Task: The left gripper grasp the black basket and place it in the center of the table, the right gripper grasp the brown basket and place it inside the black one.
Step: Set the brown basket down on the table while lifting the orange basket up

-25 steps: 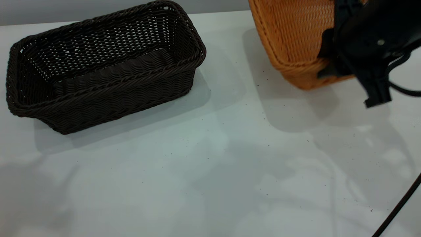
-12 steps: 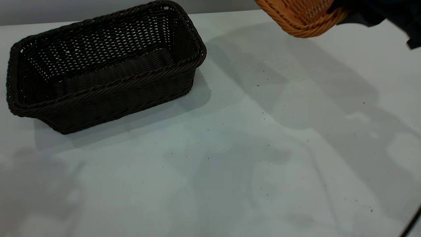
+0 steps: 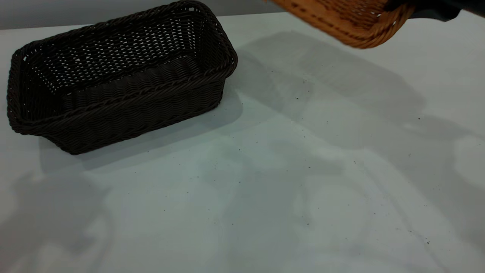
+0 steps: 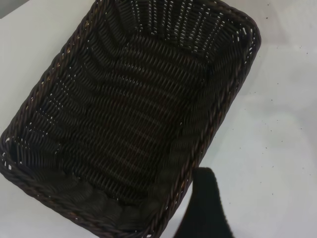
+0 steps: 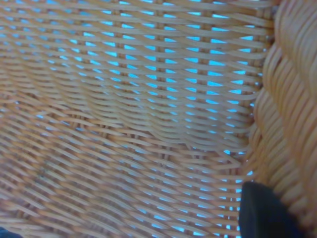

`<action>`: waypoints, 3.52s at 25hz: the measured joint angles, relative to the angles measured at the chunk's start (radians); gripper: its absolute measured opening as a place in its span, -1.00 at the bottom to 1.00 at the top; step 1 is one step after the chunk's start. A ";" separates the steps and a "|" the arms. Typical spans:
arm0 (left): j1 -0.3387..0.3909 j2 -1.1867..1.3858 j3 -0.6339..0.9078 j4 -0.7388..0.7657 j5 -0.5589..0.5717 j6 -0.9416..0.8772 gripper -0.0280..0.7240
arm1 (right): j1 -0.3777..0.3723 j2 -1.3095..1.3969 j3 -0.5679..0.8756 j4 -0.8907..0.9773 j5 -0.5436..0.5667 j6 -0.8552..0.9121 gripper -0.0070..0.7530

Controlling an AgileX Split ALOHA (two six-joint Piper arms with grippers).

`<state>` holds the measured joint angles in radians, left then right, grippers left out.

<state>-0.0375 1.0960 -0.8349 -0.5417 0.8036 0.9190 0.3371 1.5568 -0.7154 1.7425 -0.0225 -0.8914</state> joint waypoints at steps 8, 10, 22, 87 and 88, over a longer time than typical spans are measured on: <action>0.000 0.000 0.000 -0.017 0.002 -0.001 0.35 | -0.243 0.000 0.000 -0.083 0.363 0.028 -0.72; 0.000 0.000 0.000 -0.033 0.005 -0.002 0.35 | -0.310 0.000 0.000 -0.158 0.454 0.060 -0.72; 0.000 0.115 0.003 -0.028 -0.020 0.040 0.35 | -0.479 -0.005 -0.099 -0.659 0.631 0.334 -0.72; -0.323 0.728 -0.001 -0.026 -0.472 0.653 -0.58 | -0.480 -0.004 -0.220 -0.859 0.644 0.347 -0.72; -0.339 0.728 -0.001 -0.026 -0.464 0.653 -0.58 | -0.480 -0.004 -0.220 -0.859 0.644 0.347 -0.72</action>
<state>-0.3769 1.8241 -0.8359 -0.5678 0.3396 1.5717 -0.1426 1.5533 -0.9358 0.8836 0.6217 -0.5446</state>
